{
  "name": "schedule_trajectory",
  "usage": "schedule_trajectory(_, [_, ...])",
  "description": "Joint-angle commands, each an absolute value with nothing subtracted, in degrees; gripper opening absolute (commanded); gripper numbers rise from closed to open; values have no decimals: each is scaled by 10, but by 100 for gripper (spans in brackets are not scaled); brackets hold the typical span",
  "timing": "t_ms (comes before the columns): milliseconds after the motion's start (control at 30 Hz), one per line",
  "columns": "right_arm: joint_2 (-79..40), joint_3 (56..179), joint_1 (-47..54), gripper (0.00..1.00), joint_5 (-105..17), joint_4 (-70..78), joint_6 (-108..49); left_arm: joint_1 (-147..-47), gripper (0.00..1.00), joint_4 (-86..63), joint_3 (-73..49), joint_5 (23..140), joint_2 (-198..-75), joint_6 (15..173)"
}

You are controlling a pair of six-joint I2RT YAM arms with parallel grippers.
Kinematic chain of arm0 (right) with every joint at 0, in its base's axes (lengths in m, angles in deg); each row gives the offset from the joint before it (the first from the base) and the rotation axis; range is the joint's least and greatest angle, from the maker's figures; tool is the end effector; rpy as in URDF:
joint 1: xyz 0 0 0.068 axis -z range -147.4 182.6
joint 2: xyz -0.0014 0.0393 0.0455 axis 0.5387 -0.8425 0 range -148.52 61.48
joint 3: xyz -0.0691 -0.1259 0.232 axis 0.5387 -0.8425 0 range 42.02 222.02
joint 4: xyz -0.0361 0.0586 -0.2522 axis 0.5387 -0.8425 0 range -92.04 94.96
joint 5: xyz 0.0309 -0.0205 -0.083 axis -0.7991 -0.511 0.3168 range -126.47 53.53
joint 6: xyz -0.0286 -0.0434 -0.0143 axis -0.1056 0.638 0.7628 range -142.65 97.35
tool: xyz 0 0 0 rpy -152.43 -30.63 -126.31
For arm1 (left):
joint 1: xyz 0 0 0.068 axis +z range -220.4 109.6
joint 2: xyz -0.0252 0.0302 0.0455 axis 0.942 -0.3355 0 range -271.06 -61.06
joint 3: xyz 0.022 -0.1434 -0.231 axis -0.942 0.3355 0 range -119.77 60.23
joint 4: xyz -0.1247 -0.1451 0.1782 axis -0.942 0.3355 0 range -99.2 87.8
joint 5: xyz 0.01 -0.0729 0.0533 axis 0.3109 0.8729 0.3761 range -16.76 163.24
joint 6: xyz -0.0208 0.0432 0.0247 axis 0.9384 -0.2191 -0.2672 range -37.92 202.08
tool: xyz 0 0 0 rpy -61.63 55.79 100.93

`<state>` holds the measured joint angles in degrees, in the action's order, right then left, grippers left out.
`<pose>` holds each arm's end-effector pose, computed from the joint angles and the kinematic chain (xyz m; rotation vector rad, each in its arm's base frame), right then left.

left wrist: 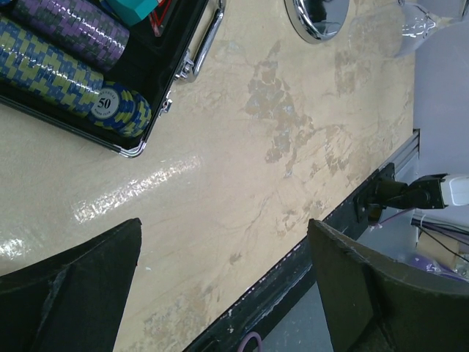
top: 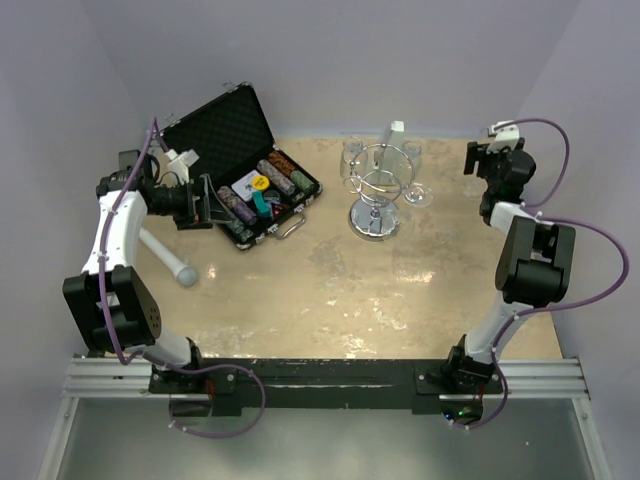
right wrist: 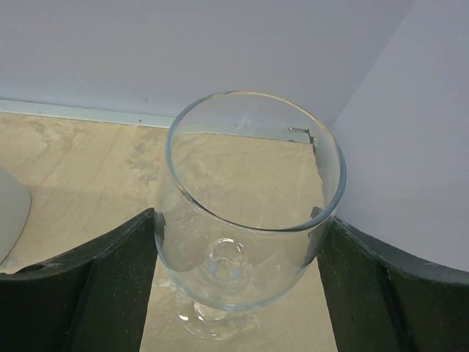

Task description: Take the wine glass off the wine glass rack

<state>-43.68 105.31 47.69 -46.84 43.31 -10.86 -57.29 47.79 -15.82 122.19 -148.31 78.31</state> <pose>0.4074 -0.1034 0.2428 -0.0921 1.6330 -0.2123 0.2938 0.0408 0.2980 0.0149 2.4681 -1.0374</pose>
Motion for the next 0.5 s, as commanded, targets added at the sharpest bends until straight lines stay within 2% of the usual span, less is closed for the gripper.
schedule_trajectory(0, [-427,1052,482,51,-478,508,-97,-573,100,485,-161,1217,-1460,763])
schedule_trajectory(467, [-439,1046,489,55,-479,501,-94,-572,100,488,-152,1216,-1453,758])
